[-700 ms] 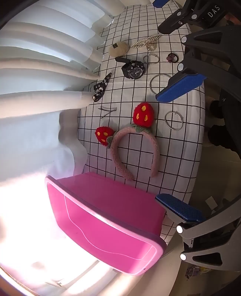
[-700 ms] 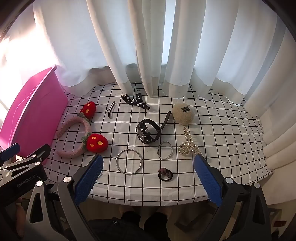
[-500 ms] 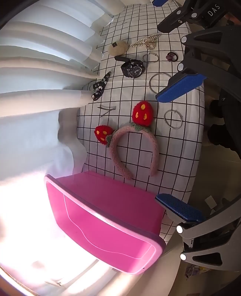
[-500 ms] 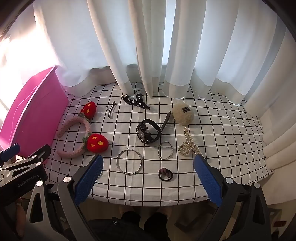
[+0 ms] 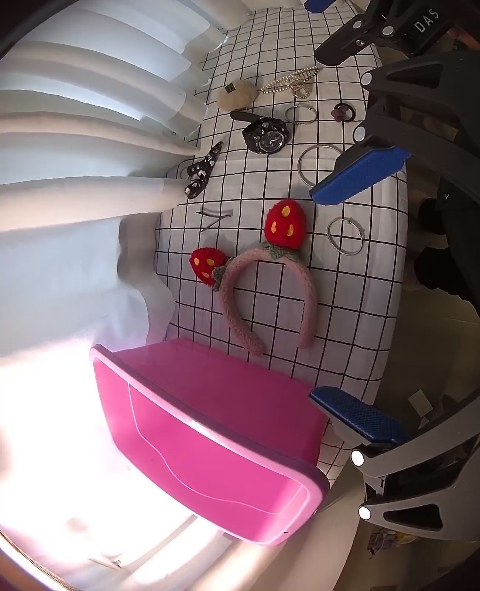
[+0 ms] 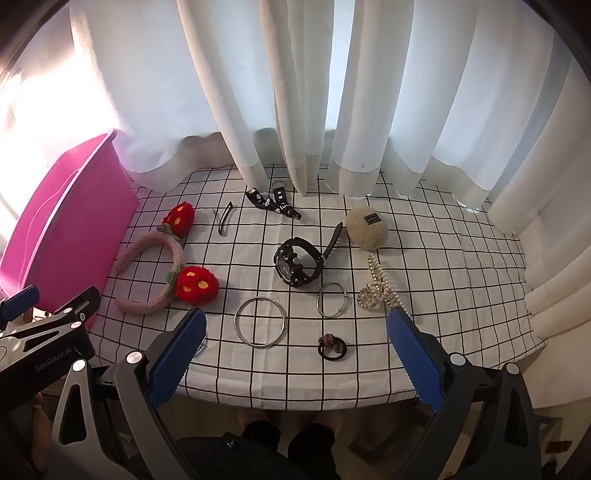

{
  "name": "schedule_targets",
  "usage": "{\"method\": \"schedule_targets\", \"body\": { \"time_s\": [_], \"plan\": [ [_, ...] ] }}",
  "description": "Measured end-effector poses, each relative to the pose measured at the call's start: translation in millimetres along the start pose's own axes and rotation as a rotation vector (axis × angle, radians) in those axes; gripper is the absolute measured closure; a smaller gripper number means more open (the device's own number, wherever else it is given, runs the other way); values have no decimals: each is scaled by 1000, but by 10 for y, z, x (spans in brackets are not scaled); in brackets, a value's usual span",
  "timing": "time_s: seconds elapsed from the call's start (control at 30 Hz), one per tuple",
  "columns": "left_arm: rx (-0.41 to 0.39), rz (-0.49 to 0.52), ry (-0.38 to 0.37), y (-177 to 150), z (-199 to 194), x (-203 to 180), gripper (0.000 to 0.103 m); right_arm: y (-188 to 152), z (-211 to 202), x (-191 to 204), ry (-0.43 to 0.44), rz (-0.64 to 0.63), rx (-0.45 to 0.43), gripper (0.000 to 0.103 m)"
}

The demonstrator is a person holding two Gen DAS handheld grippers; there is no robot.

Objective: Organize jewelry

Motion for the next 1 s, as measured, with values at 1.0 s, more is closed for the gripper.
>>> {"method": "schedule_targets", "body": {
  "time_s": [1.0],
  "plan": [
    [-2,0,-5,26,-17,32,6,-16,-46,-10,-5,-2,-10,9]
  ]
}}
Point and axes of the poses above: each gripper's, at about its wrist camera, not at the fingertips, and z roughly the way its jaws point, x to its left, y to its top, the point moved 5 cm from there along z, roughly the way its jaws point, and after that the axes turned 3 degrees about x, right-handed, at the moved point
